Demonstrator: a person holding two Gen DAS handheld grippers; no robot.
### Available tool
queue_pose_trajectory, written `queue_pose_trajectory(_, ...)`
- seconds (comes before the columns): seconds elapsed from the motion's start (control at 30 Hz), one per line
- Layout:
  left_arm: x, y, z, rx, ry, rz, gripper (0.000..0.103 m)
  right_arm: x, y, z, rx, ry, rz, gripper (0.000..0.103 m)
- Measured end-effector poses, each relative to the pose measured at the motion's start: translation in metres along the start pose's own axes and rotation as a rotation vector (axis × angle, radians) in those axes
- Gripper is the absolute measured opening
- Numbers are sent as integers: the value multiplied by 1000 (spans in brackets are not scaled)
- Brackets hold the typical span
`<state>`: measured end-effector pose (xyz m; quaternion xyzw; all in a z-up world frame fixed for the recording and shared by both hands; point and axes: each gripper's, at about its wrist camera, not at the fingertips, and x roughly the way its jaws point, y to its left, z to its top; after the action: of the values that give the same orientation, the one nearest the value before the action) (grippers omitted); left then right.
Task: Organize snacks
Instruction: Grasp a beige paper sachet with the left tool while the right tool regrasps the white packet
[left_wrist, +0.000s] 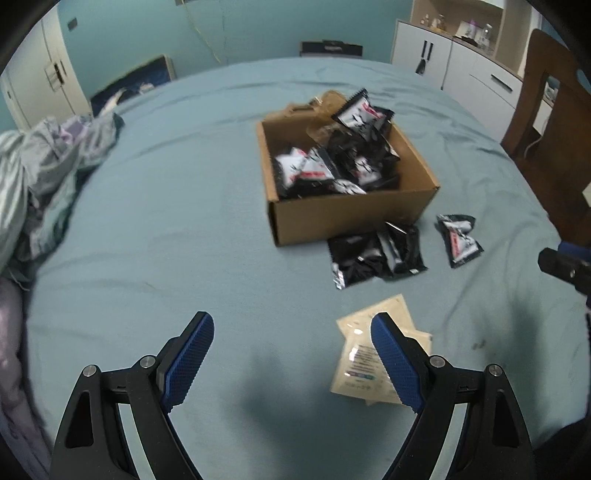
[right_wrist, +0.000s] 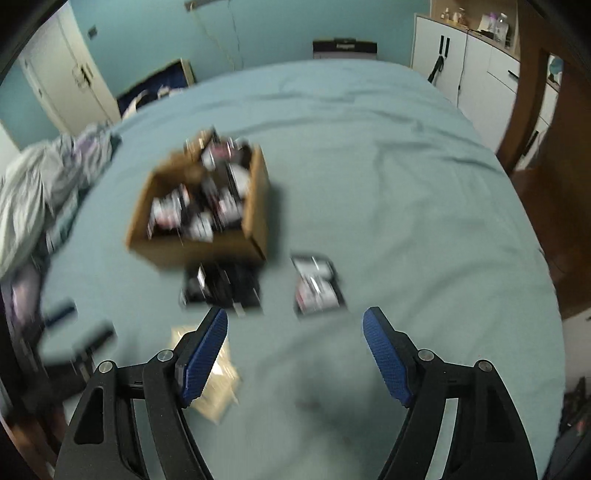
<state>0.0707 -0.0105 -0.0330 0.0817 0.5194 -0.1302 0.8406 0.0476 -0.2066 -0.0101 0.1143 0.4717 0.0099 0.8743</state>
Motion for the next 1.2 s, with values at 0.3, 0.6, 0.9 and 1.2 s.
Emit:
queue_pose_trajectory(0.3, 30, -30, -22, 85, 133, -61, 88, 22, -15, -18, 41, -62, -36, 76)
queue_pose_trajectory(0.6, 86, -70, -45, 140, 274, -113, 88, 78, -21, 6, 65, 32, 63, 76)
queue_pose_trajectory(0.9, 75, -82, -41, 131, 142, -109, 49, 119, -19, 39, 4, -15, 3, 75)
queue_pose_trajectory(1.2, 35, -48, -25, 20, 77, -171, 6, 139, -17, 46, 10, -13, 31, 65)
